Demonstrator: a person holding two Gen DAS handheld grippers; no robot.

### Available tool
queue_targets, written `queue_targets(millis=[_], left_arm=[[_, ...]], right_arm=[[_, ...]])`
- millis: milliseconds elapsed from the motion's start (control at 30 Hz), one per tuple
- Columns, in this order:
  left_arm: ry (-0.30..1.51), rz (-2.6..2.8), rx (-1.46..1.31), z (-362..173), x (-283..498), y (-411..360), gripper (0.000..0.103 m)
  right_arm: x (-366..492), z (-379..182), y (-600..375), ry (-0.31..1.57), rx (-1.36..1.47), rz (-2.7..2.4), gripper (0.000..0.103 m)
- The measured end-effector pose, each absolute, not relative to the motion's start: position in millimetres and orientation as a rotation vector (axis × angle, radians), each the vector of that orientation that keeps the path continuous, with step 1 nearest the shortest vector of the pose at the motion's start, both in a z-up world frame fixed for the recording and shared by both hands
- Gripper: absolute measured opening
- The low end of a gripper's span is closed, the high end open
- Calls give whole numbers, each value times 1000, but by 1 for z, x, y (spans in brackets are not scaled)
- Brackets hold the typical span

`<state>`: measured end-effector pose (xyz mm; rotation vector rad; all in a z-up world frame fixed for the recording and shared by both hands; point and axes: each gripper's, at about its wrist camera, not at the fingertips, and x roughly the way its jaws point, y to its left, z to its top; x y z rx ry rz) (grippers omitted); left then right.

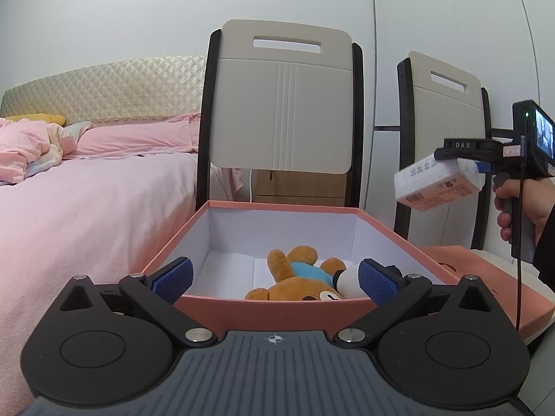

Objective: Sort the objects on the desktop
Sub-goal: 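Lift the tissue pack with the right gripper and carry it over the box, then lower the tissue pack into the box and open the right gripper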

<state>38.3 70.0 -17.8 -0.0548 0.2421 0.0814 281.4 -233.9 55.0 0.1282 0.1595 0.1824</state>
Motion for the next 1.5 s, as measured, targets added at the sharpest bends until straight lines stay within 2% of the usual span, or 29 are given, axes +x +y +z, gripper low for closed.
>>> queue_targets(millis=[367, 667, 1133, 1333, 1433, 1500], left_arm=[[240, 97, -60, -16, 40, 69, 102], [235, 105, -68, -15, 39, 69, 102], [242, 110, -80, -14, 39, 71, 102], [241, 108, -82, -13, 39, 72, 102], [240, 106, -81, -13, 39, 72, 102], [240, 105, -79, -14, 39, 71, 102]], right_arm=[[254, 83, -181, 134, 172, 403, 86], [250, 73, -130, 201, 168, 552, 86], [268, 62, -100, 278, 160, 609, 86], [274, 57, -98, 291, 162, 604, 95], [274, 58, -99, 287, 159, 595, 103], [274, 59, -101, 284, 158, 595, 103]])
